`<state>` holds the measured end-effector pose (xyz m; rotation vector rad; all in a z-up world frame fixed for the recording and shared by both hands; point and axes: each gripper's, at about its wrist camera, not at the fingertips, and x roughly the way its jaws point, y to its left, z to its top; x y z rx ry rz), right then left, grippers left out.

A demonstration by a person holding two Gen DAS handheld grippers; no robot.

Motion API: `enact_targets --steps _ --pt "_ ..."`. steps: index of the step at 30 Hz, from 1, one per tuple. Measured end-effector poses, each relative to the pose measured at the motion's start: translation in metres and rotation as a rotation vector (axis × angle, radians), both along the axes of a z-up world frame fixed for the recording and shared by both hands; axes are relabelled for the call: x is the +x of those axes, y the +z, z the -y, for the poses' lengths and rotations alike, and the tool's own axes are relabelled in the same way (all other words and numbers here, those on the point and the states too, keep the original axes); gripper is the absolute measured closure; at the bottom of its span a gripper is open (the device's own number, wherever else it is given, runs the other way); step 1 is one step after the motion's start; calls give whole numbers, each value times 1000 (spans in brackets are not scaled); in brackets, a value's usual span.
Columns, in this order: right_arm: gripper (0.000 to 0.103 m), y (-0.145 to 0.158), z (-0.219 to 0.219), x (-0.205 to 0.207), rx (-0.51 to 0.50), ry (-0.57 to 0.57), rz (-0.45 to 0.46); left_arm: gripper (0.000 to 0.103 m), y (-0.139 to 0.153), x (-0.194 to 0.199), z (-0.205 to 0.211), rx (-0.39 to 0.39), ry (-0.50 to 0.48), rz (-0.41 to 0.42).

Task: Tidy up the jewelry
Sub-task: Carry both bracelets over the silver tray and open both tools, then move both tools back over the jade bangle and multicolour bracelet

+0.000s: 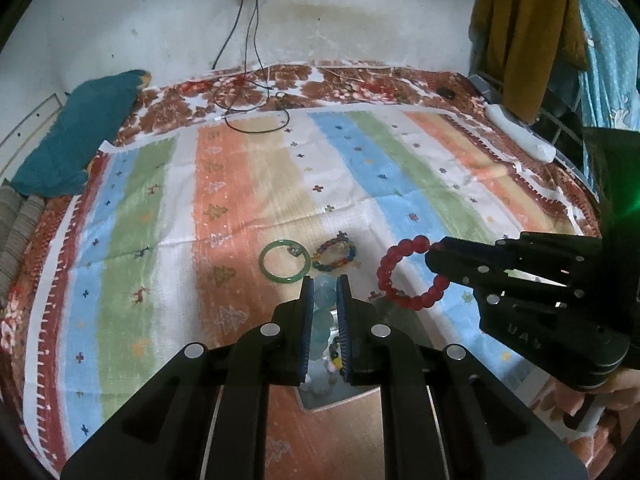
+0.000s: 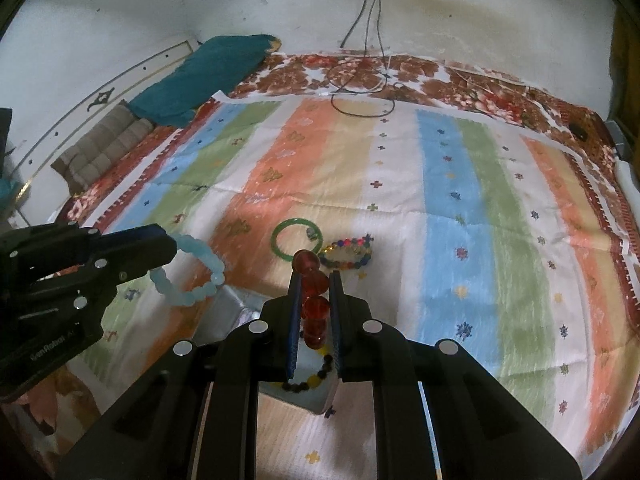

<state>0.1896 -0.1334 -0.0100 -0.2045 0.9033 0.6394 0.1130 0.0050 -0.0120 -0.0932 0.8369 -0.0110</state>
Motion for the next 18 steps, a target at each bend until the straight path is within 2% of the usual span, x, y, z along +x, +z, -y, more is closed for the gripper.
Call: enact_targets --steps 4,7,10,14,18 --pt "89 -1 0 -3 0 4 -7 92 0 -3 0 -42 -9 -2" --pt "87 -3 1 0 6 -8 -26 91 -2 -2 2 -28 -12 -20" --pt "80 -2 6 5 8 -44 -26 89 -3 -1 -1 2 25 -20" --pt "80 -9 9 12 -18 -75 -56 80 -1 -2 -11 -11 60 -10" --pt "71 -15 11 20 -31 -100 -78 69 -2 0 -18 -15 80 -16"
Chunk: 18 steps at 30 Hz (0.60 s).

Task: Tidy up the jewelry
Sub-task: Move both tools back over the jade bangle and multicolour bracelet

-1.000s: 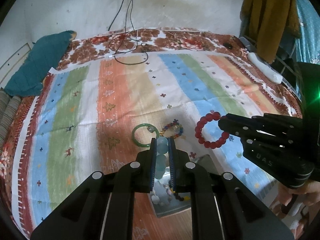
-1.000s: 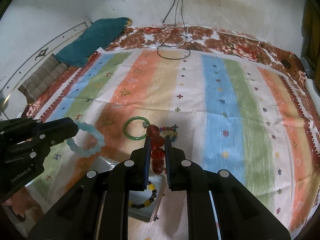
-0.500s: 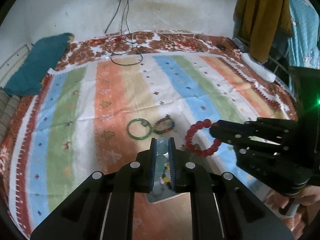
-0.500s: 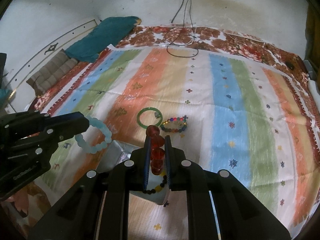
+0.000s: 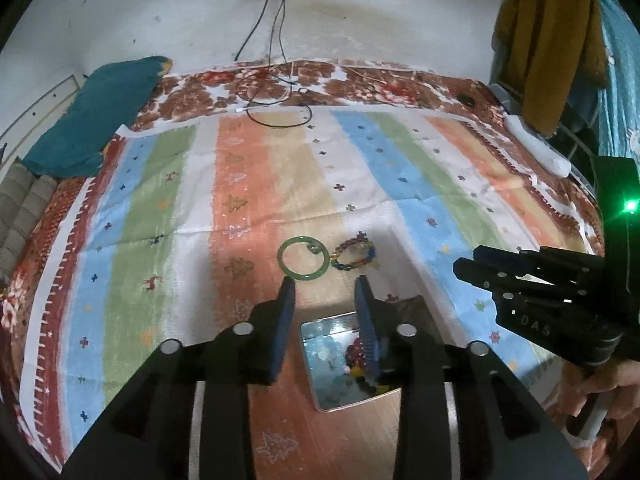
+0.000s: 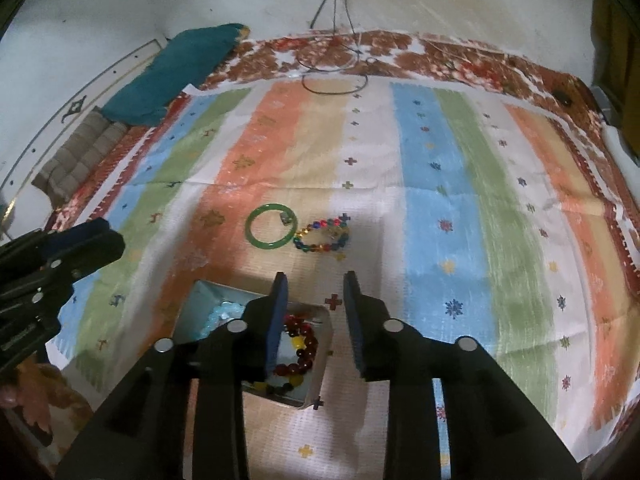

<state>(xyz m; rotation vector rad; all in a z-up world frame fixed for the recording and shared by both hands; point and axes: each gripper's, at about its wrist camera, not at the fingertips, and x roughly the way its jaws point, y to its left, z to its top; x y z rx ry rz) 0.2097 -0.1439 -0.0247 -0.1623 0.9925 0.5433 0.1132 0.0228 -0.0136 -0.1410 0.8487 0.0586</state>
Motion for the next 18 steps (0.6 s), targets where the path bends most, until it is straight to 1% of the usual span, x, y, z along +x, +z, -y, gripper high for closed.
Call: enact_targets --steps 2,7,10,14,18 --pt "67 -3 -2 4 -15 1 -7 61 -3 4 -4 -2 9 -12" --pt "59 -12 -9 21 -47 -5 -24 55 -17 23 -16 -11 40 -69" --pt "52 -22 -14 31 -62 -4 -61 47 -24 35 -27 -16 79 -93" --pt "49 -34 -20 38 -100 -1 -92 43 -31 50 -37 -29 106 -110" --pt "46 -43 -26 49 -115 -7 -112 42 -37 61 -39 -13 110 -131"
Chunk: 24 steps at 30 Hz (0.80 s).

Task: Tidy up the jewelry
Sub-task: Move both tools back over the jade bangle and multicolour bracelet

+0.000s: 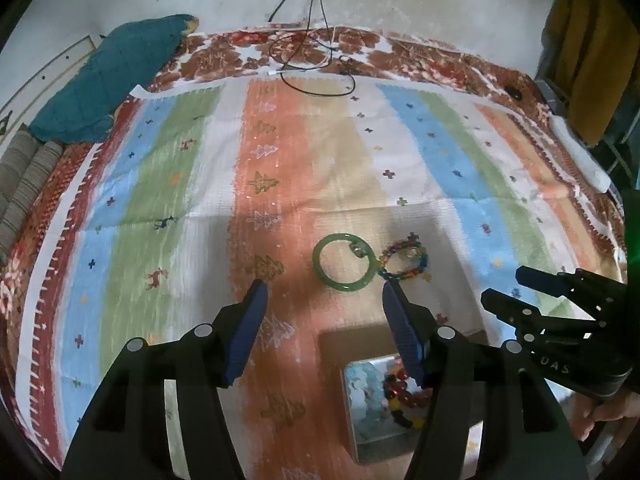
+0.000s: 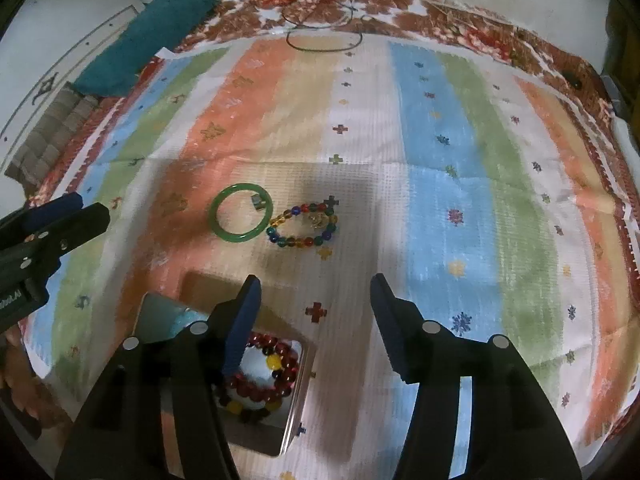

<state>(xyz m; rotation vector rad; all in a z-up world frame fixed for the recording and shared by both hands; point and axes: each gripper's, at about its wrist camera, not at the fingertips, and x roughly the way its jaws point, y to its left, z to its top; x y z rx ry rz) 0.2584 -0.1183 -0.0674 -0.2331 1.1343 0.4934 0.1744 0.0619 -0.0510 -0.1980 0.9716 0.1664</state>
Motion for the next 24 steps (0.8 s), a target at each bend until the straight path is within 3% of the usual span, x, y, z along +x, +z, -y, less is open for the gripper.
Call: enact_targets --steps 24 --pt "45 -51 -25 52 -37 -50 -126 42 -64 65 -17 31 -15 -149"
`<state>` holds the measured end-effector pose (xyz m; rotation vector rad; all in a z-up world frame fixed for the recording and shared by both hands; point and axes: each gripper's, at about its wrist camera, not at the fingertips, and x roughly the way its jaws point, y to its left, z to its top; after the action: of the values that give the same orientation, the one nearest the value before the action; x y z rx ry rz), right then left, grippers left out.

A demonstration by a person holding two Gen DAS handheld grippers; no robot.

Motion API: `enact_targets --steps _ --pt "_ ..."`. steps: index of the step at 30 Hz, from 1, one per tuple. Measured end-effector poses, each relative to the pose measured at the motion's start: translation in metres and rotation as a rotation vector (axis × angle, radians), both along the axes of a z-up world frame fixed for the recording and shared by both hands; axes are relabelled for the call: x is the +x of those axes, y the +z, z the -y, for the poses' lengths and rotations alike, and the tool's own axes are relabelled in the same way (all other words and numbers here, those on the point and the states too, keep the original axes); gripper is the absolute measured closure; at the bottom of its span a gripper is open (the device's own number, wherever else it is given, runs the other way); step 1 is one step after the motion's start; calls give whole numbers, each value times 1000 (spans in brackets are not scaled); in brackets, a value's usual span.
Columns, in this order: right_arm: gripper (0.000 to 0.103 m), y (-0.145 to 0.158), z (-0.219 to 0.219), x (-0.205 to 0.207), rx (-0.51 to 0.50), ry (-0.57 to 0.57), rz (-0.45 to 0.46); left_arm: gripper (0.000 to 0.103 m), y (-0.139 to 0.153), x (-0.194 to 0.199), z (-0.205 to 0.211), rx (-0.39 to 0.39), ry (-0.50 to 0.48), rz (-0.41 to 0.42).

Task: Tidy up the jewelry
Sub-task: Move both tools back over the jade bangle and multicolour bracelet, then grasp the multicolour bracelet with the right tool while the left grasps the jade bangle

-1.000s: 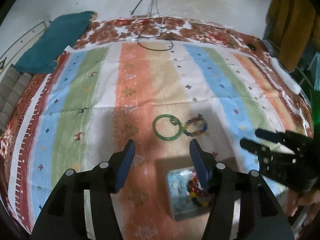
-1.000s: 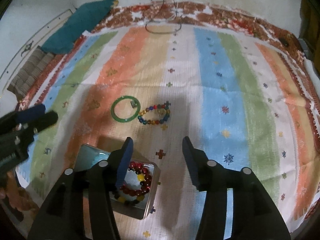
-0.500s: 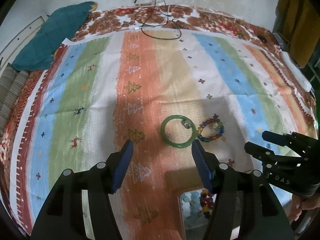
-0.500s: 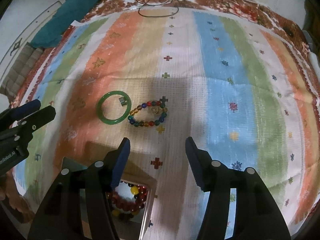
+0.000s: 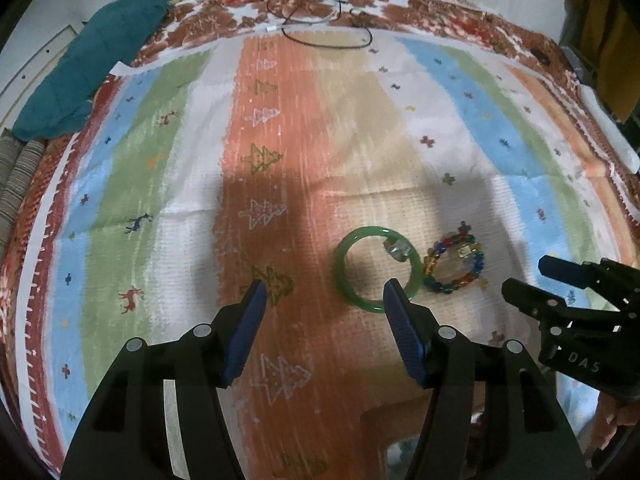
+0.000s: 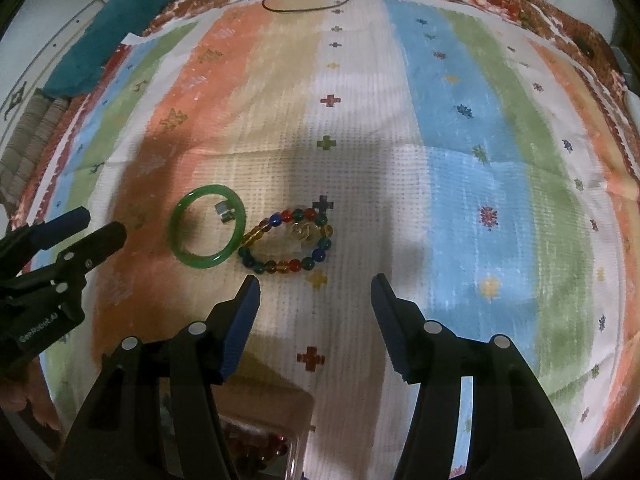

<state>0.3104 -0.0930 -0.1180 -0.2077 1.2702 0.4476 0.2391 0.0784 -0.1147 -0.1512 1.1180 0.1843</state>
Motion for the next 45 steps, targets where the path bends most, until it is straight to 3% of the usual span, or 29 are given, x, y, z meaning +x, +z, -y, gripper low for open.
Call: enact_targets --steps 26,34,36,38,43,45 --pt "45 -47 -22 37 -59 -21 -37 42 -52 33 -5 19 -37 -106" --pt "46 -51 -33 31 -116 50 -35 42 -62 40 -3 38 -59 -123" --pt "51 -51 -32 31 -118 54 -35 43 -65 41 0 47 -60 -129" --pt "60 -51 -30 31 -134 56 -24 51 -64 41 1 54 -60 -131" --pt "82 -50 -20 35 -135 35 -26 92 -63 39 4 35 -82 -133" --pt "86 -50 -16 36 -135 31 -22 93 -63 37 4 34 -86 -130"
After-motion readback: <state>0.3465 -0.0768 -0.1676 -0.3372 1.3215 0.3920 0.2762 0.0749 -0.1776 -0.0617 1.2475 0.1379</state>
